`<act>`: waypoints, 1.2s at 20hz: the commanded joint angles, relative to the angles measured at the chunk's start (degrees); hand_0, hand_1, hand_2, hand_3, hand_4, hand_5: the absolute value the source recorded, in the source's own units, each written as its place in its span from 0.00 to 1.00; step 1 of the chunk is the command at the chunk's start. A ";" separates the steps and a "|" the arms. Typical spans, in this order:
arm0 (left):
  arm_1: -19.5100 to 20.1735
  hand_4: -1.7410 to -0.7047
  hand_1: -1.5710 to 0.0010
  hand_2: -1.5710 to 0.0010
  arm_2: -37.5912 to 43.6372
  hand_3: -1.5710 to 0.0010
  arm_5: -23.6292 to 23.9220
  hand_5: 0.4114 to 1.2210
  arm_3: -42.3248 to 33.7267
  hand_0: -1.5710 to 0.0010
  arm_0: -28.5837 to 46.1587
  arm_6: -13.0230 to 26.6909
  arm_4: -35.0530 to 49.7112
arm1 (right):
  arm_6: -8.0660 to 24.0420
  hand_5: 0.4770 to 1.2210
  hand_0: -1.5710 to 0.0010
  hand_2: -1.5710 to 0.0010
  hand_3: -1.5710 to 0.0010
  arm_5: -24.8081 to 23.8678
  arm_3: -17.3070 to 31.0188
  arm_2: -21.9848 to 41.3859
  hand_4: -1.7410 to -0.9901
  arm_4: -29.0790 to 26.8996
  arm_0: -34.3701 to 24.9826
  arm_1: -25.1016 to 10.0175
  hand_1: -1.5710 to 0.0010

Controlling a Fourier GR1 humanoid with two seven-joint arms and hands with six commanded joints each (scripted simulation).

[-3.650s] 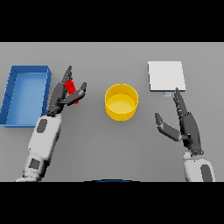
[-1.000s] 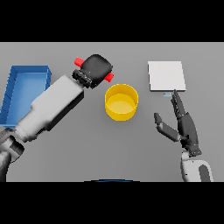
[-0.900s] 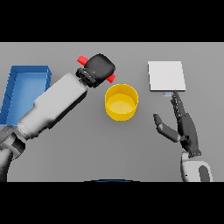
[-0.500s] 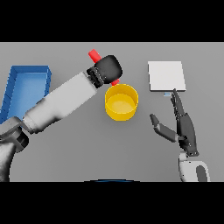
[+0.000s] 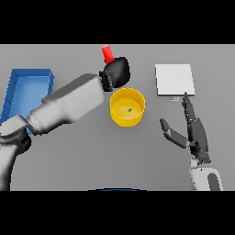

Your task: Pick up the red beaker and tilt it to pour out 1 green nut into yellow bowl. Pick up the yellow bowl and place it on the metallic measuring scale.

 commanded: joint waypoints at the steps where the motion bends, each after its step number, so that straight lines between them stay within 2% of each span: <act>1: 0.09 0.01 0.00 0.00 -0.80 0.00 0.46 1.00 0.22 0.00 -0.39 -0.84 -0.75 | -0.30 0.14 1.00 1.00 1.00 0.33 0.71 0.10 0.81 -0.43 0.09 0.37 1.00; 3: -0.87 0.01 0.00 0.00 -2.44 0.00 0.54 1.00 0.54 0.00 -1.72 -0.58 -2.75 | -0.63 0.14 1.00 1.00 1.00 0.46 0.19 0.12 0.81 -0.62 0.42 0.37 1.00; 7: -1.33 0.01 0.00 0.00 -4.23 0.00 0.53 1.00 0.38 0.00 -6.69 -3.08 -5.33 | 0.01 0.13 1.00 1.00 1.00 -0.49 0.59 0.20 0.80 0.33 -0.03 0.77 1.00; 10: 0.41 0.01 0.00 0.00 -2.89 0.00 1.02 1.00 3.14 0.00 -14.29 -5.59 -6.10 | -0.04 0.12 1.00 1.00 1.00 -0.42 -0.13 0.28 0.81 0.20 -0.34 0.69 1.00; 11: 0.96 0.01 0.00 0.00 -1.12 0.00 0.98 1.00 4.74 0.00 -15.97 -5.06 -5.31 | -0.17 0.11 1.00 1.00 1.00 -0.58 0.94 0.42 0.81 0.62 -0.75 0.87 1.00; 13: 3.07 0.02 0.00 0.00 2.48 0.00 3.43 1.00 8.08 0.00 -18.69 -4.85 -3.67 | -0.59 0.10 1.00 1.00 1.00 -0.15 -0.08 0.42 0.81 -0.03 -0.49 0.76 1.00; 15: 4.83 0.02 0.00 0.00 7.42 0.00 3.52 1.00 11.77 0.00 -21.35 -2.80 -0.81 | -0.21 0.10 1.00 1.00 1.00 0.49 1.12 0.50 0.83 -0.47 -1.28 0.79 1.00; 17: 6.10 0.01 0.00 0.00 14.17 0.00 1.25 1.00 16.15 0.00 -23.28 0.92 4.04 | -1.68 0.12 1.00 1.00 1.00 0.96 1.37 0.41 0.85 -0.84 -1.38 0.50 1.00; 20: 11.36 0.01 0.00 0.00 29.05 0.04 -1.26 1.00 22.37 0.00 -24.03 6.12 16.40 | -1.52 0.14 1.00 1.00 1.00 1.22 2.23 0.78 0.85 -0.98 -2.13 0.83 1.00; 24: 17.48 0.00 0.00 0.00 43.82 0.02 1.76 1.00 28.52 0.00 -19.80 8.44 30.44 | -2.24 0.16 1.00 1.00 1.00 1.28 2.02 1.08 0.83 -0.53 -2.04 0.37 1.00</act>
